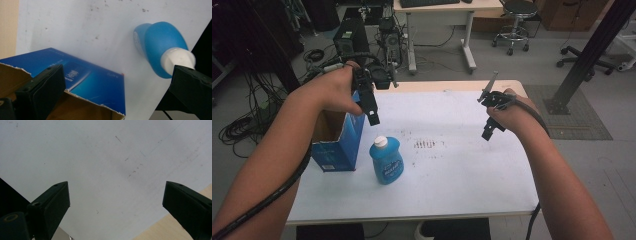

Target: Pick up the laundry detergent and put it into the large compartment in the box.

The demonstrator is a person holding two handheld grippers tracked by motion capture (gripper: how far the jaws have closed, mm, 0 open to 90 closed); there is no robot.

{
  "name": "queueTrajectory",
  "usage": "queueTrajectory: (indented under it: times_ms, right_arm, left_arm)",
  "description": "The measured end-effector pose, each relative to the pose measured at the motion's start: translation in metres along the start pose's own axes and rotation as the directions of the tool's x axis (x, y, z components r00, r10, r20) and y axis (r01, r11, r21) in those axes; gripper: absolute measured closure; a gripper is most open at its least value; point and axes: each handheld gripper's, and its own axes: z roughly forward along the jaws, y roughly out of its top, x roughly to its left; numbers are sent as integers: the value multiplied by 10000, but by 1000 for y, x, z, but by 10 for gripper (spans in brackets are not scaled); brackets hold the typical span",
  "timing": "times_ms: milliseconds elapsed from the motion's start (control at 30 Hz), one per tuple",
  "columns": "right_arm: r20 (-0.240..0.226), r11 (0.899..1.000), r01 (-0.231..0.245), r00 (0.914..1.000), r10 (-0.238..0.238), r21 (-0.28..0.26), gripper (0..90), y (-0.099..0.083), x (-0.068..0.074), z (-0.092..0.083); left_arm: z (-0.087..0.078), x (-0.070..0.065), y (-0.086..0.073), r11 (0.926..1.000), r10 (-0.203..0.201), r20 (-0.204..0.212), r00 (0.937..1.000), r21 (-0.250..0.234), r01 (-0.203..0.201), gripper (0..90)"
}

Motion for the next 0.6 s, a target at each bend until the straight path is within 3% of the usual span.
queueTrajectory:
  times_ms: [200, 600]
  right_arm:
    - [23, 10000, 42, 10000, -42, -64, 72, -2, 0, -2]
    - [7, 9999, 30, 10000, -30, -134, 72, -3, 2, -1]
  left_arm:
    - [-2, -13, 4, 10000, 44, 244, 9997, -17, -44, 4]
    - [-1, -27, 6, 9996, -246, 248, 9994, 150, 243, 2]
